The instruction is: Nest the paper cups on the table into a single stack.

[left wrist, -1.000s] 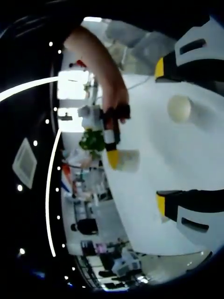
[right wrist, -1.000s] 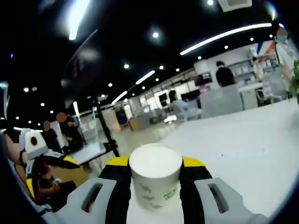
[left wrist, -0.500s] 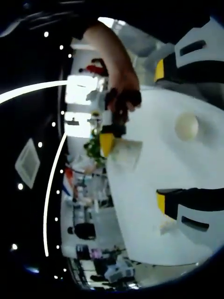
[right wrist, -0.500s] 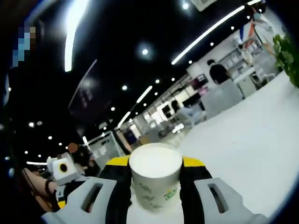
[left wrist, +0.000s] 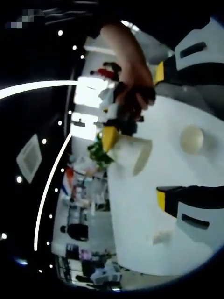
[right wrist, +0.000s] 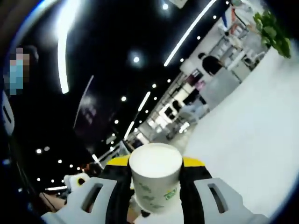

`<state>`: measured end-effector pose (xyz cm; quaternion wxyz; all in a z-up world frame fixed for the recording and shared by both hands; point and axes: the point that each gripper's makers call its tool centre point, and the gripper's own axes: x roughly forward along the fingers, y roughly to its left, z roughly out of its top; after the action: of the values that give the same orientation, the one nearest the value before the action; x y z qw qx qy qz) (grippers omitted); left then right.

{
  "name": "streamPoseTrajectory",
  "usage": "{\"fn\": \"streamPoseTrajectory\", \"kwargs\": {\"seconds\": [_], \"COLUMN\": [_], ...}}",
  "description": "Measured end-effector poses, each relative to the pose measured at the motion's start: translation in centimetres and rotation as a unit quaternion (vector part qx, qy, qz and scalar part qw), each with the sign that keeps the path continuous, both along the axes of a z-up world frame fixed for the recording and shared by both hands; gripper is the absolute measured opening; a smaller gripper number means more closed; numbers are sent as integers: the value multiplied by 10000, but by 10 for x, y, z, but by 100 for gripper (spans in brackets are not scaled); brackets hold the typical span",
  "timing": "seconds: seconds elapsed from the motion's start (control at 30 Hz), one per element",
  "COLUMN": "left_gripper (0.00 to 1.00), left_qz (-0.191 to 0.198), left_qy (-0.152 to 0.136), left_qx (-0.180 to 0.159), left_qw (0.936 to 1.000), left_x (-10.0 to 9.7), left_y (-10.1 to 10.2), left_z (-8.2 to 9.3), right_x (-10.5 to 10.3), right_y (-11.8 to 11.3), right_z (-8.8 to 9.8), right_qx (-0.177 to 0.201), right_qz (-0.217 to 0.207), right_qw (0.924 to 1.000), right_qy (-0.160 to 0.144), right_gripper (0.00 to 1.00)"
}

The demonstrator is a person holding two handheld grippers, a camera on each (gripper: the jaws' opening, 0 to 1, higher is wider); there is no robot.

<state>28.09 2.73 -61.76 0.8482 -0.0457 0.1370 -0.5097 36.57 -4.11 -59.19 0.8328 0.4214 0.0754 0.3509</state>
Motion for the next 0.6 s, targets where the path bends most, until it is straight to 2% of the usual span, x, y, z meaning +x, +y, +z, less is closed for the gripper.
{"fn": "streamPoseTrajectory", "kwargs": {"seconds": [0.07,0.17,0.2,0.5,0.6], "left_gripper": [85,83,83,80,78], "left_qz": [7,11,16,-58,-73], "left_qy": [19,62,63,144,205], "left_qx": [-55,-199,-214,-347,-474], "left_qw": [10000,9998,9997,9993,9986], "left_x": [0,0,0,-2,-3], "left_y": [0,0,0,-7,-10], "left_z": [2,8,9,12,15], "right_x": [0,-1,-1,-4,-7], "right_y": [-1,0,0,4,7], "right_z": [-2,-7,-7,-9,-10], "right_qx": [312,384,568,917,898], "right_qz": [-29,-18,-23,85,173], "right_qw": [9993,9989,9978,9940,9941], "right_qy": [187,251,349,588,590], "right_gripper": [37,37,37,37,37]}}
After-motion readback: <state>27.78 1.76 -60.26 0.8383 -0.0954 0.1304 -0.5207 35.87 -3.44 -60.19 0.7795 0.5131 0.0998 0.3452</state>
